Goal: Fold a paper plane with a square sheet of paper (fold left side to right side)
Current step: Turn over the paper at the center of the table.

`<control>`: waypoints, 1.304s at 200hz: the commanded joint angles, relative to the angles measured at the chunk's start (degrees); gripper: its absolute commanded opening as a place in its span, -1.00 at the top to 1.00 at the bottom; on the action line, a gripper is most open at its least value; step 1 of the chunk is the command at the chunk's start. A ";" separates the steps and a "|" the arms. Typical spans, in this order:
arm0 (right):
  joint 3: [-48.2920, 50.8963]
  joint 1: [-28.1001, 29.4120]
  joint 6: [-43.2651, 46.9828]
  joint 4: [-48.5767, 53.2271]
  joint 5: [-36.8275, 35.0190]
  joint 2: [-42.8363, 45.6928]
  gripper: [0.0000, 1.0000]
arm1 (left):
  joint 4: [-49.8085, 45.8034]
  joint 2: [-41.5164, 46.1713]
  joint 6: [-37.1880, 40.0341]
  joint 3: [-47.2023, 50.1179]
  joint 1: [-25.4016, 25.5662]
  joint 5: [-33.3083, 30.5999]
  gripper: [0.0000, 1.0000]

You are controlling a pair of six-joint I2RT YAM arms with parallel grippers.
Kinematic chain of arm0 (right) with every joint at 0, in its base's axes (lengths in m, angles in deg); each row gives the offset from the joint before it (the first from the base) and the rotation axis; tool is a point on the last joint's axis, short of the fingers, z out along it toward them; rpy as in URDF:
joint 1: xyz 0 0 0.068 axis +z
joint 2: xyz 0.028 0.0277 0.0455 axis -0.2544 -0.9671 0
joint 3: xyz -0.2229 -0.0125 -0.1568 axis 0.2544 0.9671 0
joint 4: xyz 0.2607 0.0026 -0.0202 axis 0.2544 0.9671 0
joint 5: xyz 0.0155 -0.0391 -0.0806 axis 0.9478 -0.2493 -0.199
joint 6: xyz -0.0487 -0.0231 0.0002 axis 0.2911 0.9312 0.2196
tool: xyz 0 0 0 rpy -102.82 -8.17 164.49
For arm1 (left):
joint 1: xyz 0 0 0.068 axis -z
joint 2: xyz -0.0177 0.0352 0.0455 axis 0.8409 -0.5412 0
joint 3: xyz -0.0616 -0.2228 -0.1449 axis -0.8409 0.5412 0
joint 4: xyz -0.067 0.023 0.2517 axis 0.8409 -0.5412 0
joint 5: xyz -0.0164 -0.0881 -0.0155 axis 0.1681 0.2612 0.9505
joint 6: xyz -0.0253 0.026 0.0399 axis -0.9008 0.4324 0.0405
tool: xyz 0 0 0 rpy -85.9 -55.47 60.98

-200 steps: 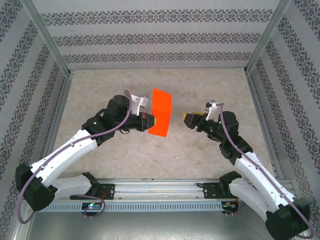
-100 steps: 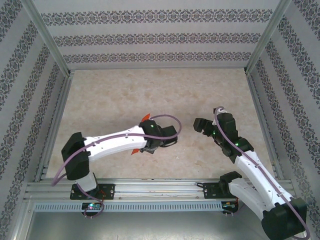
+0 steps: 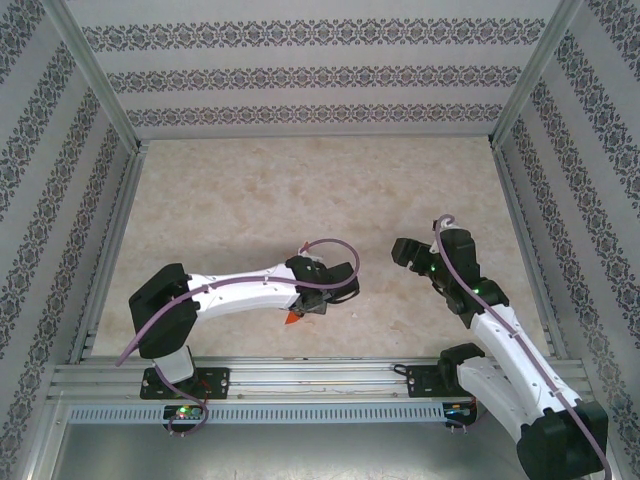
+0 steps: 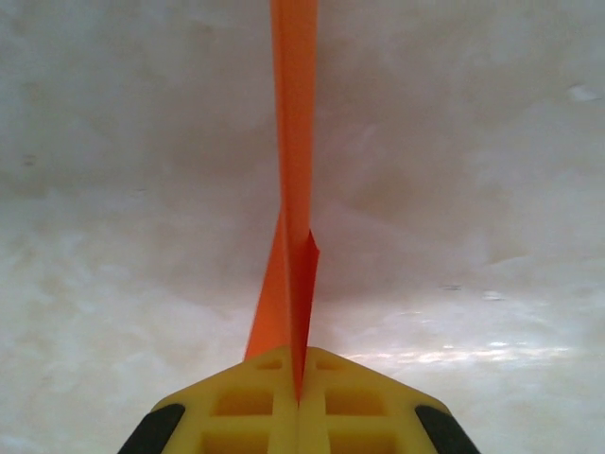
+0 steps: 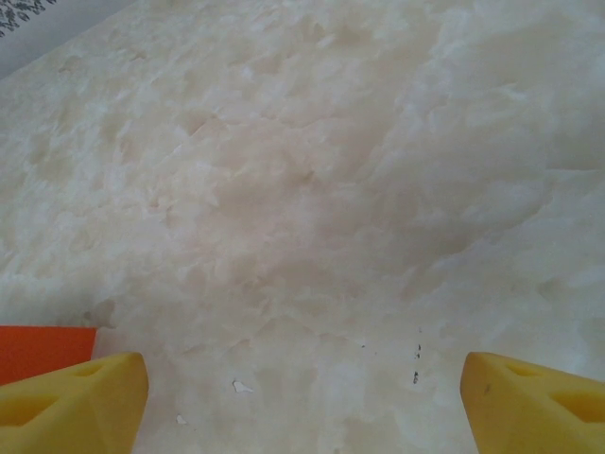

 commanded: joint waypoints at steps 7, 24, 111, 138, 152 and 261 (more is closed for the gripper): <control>1.16 -0.85 -1.21 -0.47 2.58 0.59 -0.72 | 12.07 -0.30 -2.10 3.00 -2.43 6.62 0.88; 0.99 -1.06 -1.10 -0.15 3.89 0.49 -0.72 | 18.21 -0.48 -3.04 5.13 -3.91 11.00 0.77; -1.51 -2.52 -0.04 3.45 13.01 -4.15 -0.66 | 40.06 3.46 -1.17 10.46 -10.64 26.19 0.04; -1.64 -2.40 -1.64 1.78 20.01 -6.78 -0.42 | 40.41 9.22 4.61 12.90 -13.49 26.10 -0.05; -1.45 -1.86 -3.39 -0.28 24.10 -8.71 -0.21 | 40.76 12.95 7.07 15.14 -15.23 25.80 -0.07; -7.03 16.98 -12.23 -15.42 25.70 -35.39 1.00 | 47.38 33.96 10.67 33.27 -27.71 29.79 -0.04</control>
